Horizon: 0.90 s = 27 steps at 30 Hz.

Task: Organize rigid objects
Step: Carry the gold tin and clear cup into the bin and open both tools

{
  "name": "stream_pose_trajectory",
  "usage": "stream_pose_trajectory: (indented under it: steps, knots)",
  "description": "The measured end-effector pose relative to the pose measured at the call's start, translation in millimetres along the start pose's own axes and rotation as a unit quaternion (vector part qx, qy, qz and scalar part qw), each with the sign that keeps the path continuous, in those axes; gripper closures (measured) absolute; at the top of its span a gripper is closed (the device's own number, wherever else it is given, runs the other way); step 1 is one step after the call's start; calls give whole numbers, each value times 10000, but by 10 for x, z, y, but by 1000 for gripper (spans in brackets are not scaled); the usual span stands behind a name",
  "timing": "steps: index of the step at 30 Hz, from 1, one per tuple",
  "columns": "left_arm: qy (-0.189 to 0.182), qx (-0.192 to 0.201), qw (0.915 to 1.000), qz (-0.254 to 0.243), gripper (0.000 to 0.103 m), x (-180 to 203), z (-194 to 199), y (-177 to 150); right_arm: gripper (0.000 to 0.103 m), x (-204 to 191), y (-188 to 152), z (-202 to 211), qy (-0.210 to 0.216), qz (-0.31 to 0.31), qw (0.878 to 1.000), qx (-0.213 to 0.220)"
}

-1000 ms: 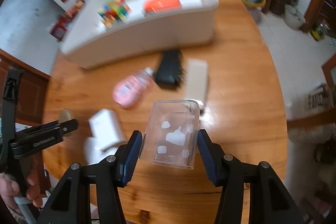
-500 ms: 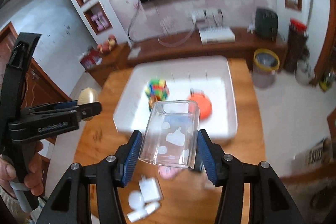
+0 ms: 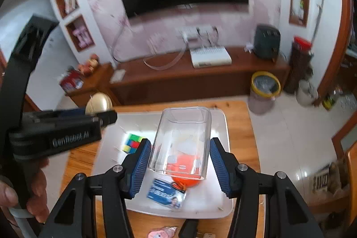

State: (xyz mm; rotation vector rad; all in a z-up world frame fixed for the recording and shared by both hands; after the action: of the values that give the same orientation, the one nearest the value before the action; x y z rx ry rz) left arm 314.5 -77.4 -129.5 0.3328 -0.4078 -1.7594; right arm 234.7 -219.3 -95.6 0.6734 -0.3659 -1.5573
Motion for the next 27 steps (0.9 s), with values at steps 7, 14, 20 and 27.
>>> stream_pose_trajectory:
  steps: [7, 14, 20, 27]
  knots:
    - [208, -879, 9954, -318, 44, 135, -947, -127, 48, 201, -497, -790, -249, -344, 9936, -1043]
    - [464, -1074, 9899, -800, 44, 266, -1260, -325, 51, 187, -854, -1156, -391, -244, 9843, -1703]
    - [218, -1211, 9867, -1066, 35, 366, -1193, -394, 24, 121, -911, -1218, -330, -186, 9807, -1918]
    - [166, -1010, 9897, -997, 6, 351, -1005, -433, 21, -34, -960, -1050, -207, -15, 9853, -1698]
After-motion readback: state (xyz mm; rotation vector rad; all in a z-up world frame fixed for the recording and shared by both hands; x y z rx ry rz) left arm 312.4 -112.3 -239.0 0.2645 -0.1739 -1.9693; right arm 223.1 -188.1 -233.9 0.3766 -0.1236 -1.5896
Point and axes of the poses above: each gripper's, at about its wrist camera, not at the fingertips, and z roughly against the way its jaws point, x to its right, y to its top, the point moved 3 cm from there along -z, roughly the way its jaws point, and after that the axes turned 3 degrees about y, right-handed, at the moved point
